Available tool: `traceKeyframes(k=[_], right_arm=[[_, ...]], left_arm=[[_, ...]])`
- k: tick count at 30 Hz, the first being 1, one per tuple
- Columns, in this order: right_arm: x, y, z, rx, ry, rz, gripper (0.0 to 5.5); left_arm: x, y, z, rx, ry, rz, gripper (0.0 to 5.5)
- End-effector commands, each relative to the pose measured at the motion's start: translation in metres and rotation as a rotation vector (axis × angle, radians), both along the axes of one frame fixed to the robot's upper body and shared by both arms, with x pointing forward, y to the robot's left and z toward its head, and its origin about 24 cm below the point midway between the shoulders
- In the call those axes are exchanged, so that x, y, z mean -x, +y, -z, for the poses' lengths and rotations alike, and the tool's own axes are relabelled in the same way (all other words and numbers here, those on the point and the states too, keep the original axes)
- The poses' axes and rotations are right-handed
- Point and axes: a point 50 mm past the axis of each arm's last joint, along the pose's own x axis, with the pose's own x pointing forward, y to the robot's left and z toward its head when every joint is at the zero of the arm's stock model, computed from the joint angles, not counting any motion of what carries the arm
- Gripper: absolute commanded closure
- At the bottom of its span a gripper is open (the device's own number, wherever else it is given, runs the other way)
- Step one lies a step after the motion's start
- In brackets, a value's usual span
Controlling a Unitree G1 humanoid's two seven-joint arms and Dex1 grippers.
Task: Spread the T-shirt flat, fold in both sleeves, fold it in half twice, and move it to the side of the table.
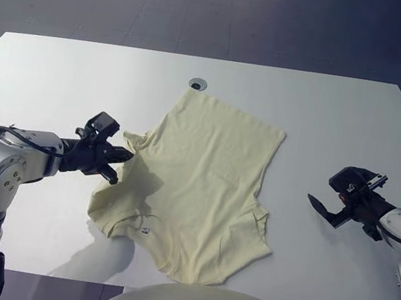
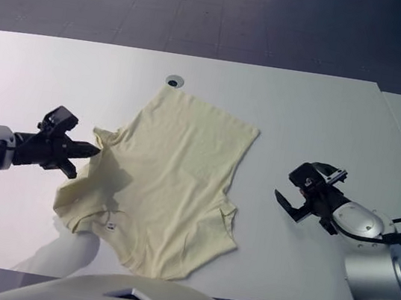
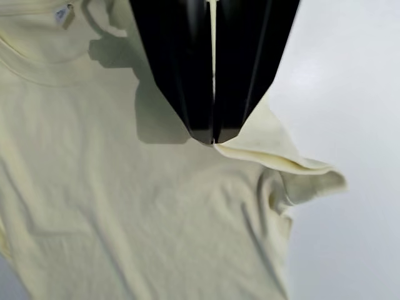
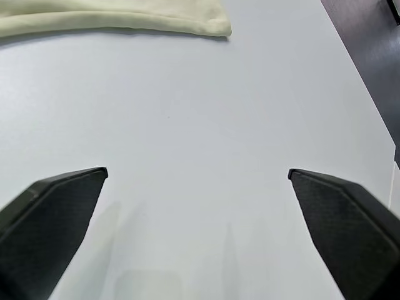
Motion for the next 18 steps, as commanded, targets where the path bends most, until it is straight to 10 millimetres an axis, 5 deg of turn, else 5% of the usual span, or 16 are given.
traceKeyframes(k=[1, 12, 18], right_arm=[[0.002, 0.000, -0.001, -0.006, -0.011, 0.014, 0.10], [-0.005, 0.005, -0.008, -0.071, -0.010, 0.008, 0.10], [0.008, 0.016, -0.004, -0.421, 0.143, 0.138, 0.10]], left_arm=[[0.004, -0.012, 0.007, 0.020, 0.026, 0.028, 5.49], [0.012, -0.037, 0.031, 0.057, 0.073, 0.041, 5.49], [0.009, -0.041, 0.014, 0.151, 0.023, 0.067, 4.88]])
